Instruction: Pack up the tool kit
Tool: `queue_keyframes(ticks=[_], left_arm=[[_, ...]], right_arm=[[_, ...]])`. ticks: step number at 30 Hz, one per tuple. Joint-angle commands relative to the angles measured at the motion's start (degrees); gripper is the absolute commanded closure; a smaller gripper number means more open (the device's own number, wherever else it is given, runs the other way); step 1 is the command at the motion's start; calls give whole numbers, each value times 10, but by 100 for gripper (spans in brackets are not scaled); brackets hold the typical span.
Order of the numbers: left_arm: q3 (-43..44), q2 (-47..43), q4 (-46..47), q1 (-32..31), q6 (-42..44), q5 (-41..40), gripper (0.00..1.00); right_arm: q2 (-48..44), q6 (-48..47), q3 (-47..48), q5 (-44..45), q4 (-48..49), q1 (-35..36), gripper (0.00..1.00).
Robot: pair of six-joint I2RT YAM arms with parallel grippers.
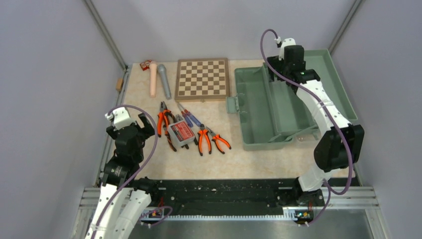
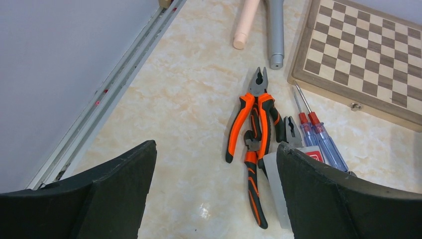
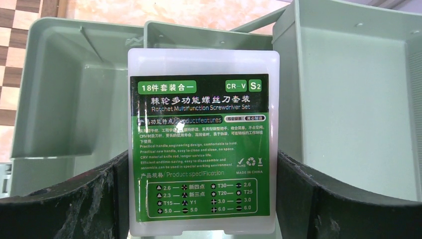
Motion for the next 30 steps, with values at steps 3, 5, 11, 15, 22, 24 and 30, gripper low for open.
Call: queue_keyframes(ticks=[3,5,11,15,22,24,30], left_arm=[[-1,-5,20,3,7,3,6],[-1,-5,19,3,7,3,6],[-2,-5,20,3,8,4,6],[-3,-5,21,3,8,5,6],[-2,-4,22,3,9,9,6],[-2,-4,22,3,9,9,6],[-2,-3,22,3,9,11,6]], right_arm=[[18,-31,-5,-57,71,-21,36],[27,-31,-7,-70,74,-24,34],[51,-28,-8,-68,86,-33,31],[59,-23,-9,-64,94,-39,27],[66,-9,-7,-75,93,-40,14],[69,-3,-6,-71,92,-39,11],[72,8,16,-66,68,-40,7]])
